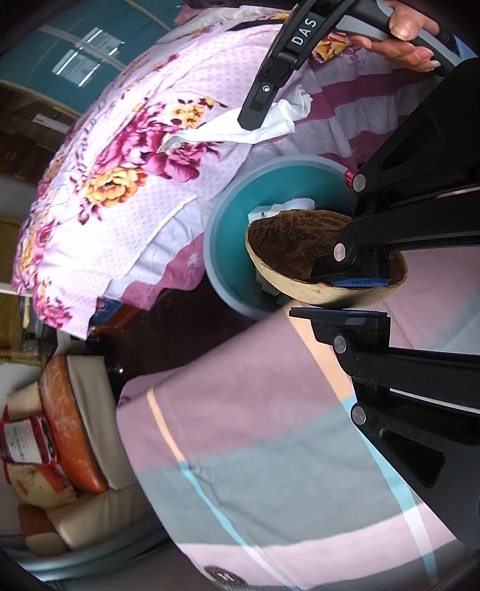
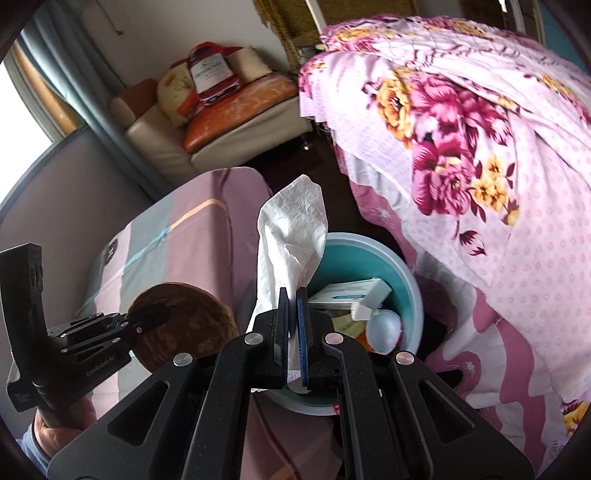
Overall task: Collect trash
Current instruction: 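Lift the bowl and tissue and carry them over the teal bin, then open the left tool to drop the bowl while the right tool releases the tissue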
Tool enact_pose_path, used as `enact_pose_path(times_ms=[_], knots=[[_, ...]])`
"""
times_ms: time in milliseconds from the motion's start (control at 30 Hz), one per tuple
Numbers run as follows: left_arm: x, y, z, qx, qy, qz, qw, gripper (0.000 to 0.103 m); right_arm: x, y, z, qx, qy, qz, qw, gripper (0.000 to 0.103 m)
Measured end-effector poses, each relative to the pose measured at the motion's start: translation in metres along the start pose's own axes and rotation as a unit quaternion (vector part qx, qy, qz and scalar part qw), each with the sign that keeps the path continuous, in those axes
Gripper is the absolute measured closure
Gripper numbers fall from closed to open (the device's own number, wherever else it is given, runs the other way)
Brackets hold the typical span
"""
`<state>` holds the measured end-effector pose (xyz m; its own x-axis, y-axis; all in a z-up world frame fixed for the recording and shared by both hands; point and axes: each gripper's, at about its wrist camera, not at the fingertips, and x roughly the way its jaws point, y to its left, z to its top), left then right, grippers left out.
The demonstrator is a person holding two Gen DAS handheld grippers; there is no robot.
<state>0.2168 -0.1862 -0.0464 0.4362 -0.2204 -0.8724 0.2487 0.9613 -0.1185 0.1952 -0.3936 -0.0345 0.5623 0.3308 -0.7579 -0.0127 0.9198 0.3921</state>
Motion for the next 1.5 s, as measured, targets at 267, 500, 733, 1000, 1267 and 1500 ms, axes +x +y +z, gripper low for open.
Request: enact_pose_path(times_ms=[267,500,733,1000,1267,1500], knots=[[0.035,-0.017,0.007,0.018,0.031,-0.012,0.9993,0.093,0.012,-0.017,0.0,0.011,0.015,-0.013,1.0,0.098],[0.054,-0.029,0.008,0.032,0.046,-0.026,0.9981,0.091,0.019,-0.023,0.001,0.019,0.022,-0.025,0.999,0.098],[0.045,-0.031,0.007,0.039,0.017,-0.028,0.9987,0.029,0.025,-0.026,0.001,0.022,0.03,-0.032,0.999,0.098],[0.022,-0.014,0.003,0.023,-0.003,-0.02,0.9995,0.013,0.03,-0.019,-0.001,0.017,0.039,-0.031,0.999,0.097],[0.015,0.006,-0.01,0.001,0.005,-0.011,0.9999,0.009,0.036,-0.005,-0.003,0.003,0.048,-0.032,0.998,0.096],[0.016,0.025,-0.017,-0.016,0.016,-0.001,0.9998,0.009,0.049,0.015,0.0,-0.013,0.062,-0.03,0.998,0.096]])
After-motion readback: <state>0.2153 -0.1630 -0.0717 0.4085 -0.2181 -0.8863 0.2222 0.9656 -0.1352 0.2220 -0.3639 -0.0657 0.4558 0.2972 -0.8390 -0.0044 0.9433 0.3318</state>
